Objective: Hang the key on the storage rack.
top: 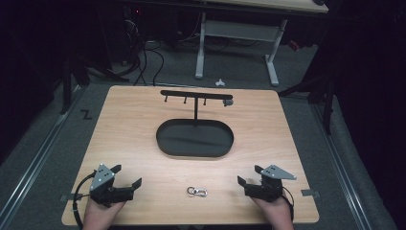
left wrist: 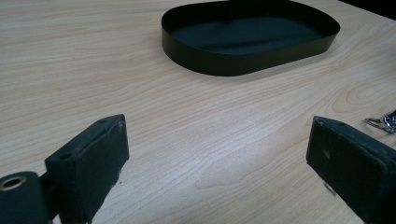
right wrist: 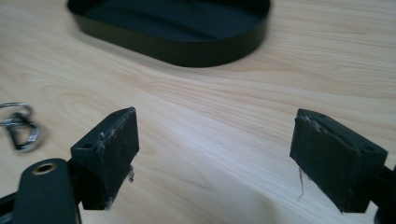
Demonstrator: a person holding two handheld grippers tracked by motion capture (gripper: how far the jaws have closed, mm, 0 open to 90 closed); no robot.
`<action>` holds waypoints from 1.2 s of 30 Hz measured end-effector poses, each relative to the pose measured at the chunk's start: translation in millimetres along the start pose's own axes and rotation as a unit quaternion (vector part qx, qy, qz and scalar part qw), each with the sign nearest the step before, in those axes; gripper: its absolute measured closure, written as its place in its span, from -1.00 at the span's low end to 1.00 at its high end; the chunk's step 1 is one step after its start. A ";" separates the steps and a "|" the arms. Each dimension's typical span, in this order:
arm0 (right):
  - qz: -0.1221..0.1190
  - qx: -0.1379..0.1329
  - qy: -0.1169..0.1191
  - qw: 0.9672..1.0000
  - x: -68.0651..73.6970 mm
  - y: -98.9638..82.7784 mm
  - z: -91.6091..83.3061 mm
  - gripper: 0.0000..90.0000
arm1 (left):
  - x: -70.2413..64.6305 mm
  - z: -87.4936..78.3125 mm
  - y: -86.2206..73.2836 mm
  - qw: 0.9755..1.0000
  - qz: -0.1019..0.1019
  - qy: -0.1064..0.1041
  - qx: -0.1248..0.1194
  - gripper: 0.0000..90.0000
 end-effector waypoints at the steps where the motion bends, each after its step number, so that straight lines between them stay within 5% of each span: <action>1: 0.000 0.000 0.000 1.000 0.0 0.0 0.0 -0.65 | 0.0 0.0 0.0 1.000 0.000 0.000 0.000 -0.86; 8: -0.055 0.037 0.061 0.996 43.9 5.8 20.8 -0.63 | 3.1 -2.8 -0.5 1.000 -0.002 -0.003 -0.004 -0.86; 15: -0.090 0.073 0.115 0.987 79.2 8.9 33.8 -0.56 | 3.9 -4.0 0.4 1.000 -0.006 -0.003 -0.007 -0.86; 16: -0.090 0.073 0.115 0.987 79.2 8.9 33.8 -0.56 | 3.6 -3.7 0.5 1.000 -0.006 -0.003 -0.007 -0.86; 22: -0.117 0.141 0.125 0.975 85.2 11.5 41.3 -0.48 | 1.4 -3.0 1.1 1.000 0.002 -0.010 -0.004 -0.86; 28: -0.181 0.231 0.107 0.950 87.6 24.7 42.0 -0.44 | 1.8 -2.1 2.2 1.000 0.004 -0.019 -0.006 -0.86; 29: -0.190 0.247 0.102 0.945 87.9 27.3 41.7 -0.44 | 1.9 -2.2 2.4 1.000 0.004 -0.021 -0.006 -0.86; 30: -0.201 0.276 0.100 0.935 88.3 32.8 41.5 -0.43 | 1.5 -2.5 2.8 1.000 0.007 -0.026 -0.004 -0.85; 31: -0.204 0.290 0.098 0.930 88.6 35.7 41.7 -0.41 | 1.2 -2.6 3.0 1.000 0.009 -0.027 -0.005 -0.85; 32: -0.204 0.290 0.098 0.930 88.6 35.7 41.7 -0.41 | 1.2 -2.6 3.0 1.000 0.009 -0.027 -0.005 -0.85; 36: -0.233 0.343 0.090 0.905 92.9 44.2 44.2 -0.38 | 0.3 -2.8 3.4 0.999 0.010 -0.032 -0.005 -0.84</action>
Point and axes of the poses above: each handheld gripper's, and its own axes: z roughly forward along the jaws, y roughly out of its top, x roughly to its left, the point moved 1 cm from there along z, roughly forward along the jaws, and after that the axes turned 3 degrees about -y, right-handed, at the moved point
